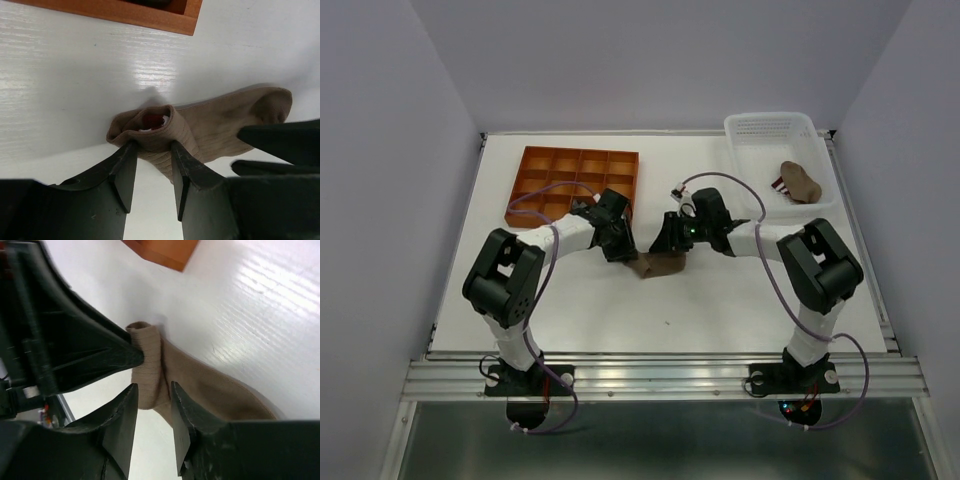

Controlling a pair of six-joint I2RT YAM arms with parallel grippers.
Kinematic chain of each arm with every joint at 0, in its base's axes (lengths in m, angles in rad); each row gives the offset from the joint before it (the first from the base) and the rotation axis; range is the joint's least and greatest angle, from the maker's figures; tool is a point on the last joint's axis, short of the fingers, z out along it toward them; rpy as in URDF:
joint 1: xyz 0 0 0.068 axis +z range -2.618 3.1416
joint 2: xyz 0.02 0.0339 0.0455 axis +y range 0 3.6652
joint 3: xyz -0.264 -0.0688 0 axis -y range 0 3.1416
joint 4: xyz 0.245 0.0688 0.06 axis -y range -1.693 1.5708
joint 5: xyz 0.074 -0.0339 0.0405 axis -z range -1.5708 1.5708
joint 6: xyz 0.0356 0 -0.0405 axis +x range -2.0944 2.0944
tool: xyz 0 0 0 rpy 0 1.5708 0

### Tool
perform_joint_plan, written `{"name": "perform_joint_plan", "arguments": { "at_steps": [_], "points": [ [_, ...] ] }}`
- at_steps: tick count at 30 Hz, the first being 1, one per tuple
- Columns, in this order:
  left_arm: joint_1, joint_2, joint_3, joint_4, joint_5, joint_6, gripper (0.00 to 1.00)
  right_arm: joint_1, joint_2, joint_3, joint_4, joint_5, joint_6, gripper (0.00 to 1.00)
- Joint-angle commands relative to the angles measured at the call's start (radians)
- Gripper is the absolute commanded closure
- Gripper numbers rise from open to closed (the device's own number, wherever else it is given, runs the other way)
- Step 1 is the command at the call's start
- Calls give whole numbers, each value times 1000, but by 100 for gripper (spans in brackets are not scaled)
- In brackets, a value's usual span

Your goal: Roll the socks

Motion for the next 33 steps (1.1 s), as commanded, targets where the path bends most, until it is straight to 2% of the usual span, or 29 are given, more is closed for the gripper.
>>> {"name": "perform_joint_plan", "arguments": {
  "at_steps": [1,5,10,14,18,33],
  "points": [
    [-15,17,52,-58,-44,22,57,21,-120,-15,-39,72,-181,61],
    [-27,27,59,-71,-46,19,57,83,-191,-49,-44,100,-296,60],
    [-30,21,61,-75,-41,14,57,222,-231,-43,-82,342,-408,59],
    [-31,24,70,-80,-23,13,57,268,-206,-29,-82,414,-411,59],
    [-33,20,70,-81,-15,10,57,327,-180,-15,-84,560,-466,59],
    [-35,29,81,-103,-1,6,57,408,-93,25,-84,686,-522,59]
  ]
}}
